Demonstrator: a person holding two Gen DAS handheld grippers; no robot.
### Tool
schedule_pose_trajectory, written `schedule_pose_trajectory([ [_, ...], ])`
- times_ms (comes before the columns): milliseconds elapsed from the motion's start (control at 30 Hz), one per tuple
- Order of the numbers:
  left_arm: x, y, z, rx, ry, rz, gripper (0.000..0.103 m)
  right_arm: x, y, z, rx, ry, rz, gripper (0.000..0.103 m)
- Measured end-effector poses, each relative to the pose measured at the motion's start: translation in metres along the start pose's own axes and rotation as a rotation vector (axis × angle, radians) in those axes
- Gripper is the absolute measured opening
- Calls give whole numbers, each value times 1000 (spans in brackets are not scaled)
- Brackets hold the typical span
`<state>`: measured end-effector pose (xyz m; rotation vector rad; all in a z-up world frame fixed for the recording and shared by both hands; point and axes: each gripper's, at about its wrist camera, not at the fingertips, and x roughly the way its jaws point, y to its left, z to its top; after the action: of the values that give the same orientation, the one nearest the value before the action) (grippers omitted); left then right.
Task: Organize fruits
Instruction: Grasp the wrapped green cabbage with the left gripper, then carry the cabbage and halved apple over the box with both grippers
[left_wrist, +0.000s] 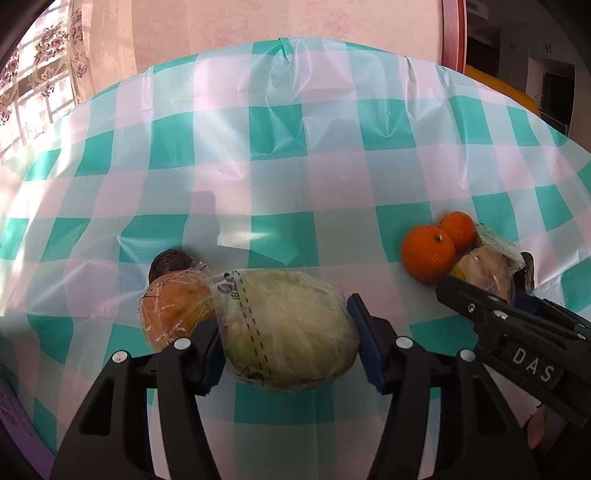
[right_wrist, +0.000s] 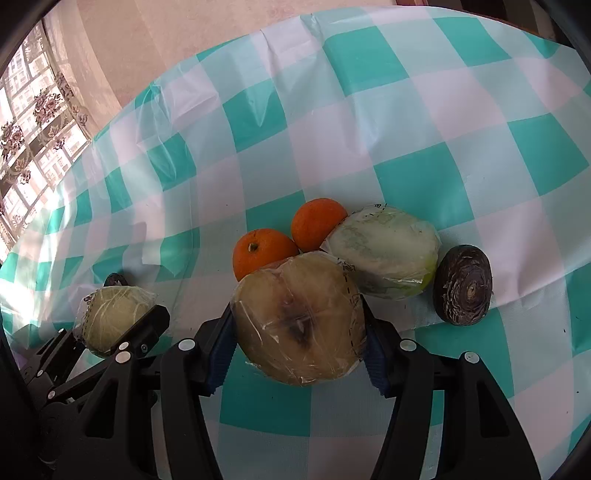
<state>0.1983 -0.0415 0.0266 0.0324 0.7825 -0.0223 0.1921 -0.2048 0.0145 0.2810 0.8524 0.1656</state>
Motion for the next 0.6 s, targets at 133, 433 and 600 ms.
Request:
schedule_pose_trajectory([
  [133, -15, 9, -12, -38, -30, 19, 60, -1, -1, 0, 10, -2, 14, 59],
  [433, -61, -3, -51, -46, -24, 101, 60, -3, -5, -1, 20, -12, 44, 58],
  [600, -98, 6, -88, -72, -14, 117, 60, -8, -6, -5, 27, -24, 61, 58],
])
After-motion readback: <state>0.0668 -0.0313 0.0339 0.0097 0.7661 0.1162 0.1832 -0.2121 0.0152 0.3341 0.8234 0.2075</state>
